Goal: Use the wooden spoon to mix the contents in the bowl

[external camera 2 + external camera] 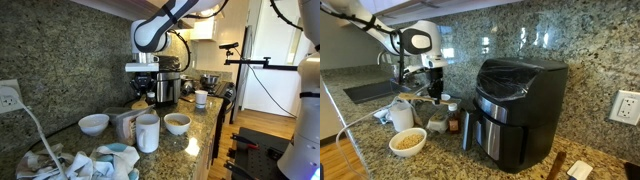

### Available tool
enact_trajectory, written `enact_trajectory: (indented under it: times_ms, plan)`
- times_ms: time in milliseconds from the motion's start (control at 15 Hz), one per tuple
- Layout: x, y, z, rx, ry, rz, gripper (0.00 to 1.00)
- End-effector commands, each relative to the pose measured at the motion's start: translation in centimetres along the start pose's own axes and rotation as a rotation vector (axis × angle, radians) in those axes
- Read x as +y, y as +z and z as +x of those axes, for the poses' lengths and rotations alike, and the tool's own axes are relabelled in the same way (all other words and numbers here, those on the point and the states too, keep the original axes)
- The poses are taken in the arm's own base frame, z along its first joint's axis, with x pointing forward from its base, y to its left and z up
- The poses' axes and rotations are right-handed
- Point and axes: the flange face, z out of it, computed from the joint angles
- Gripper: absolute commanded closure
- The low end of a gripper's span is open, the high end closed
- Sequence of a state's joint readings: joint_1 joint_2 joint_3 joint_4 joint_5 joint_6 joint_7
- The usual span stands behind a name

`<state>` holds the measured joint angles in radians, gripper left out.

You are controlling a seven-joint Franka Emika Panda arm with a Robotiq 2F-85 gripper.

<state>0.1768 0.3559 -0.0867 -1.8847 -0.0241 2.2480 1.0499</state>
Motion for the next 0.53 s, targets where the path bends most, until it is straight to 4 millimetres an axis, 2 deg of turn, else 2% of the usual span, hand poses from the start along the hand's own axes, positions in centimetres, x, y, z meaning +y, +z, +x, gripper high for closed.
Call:
enact_trajectory:
  times_ms: [0,267,467]
  plan:
    - [-0.8,-1.1,0.0,0.014,-0.006,-0.007,0.93]
    - [-1.5,-2.5,-0.2,0.021,-0.013,0.001,0.93]
    - [-1.2,-3.5,-0.5,0.027,-0.018,-0.031,0.93]
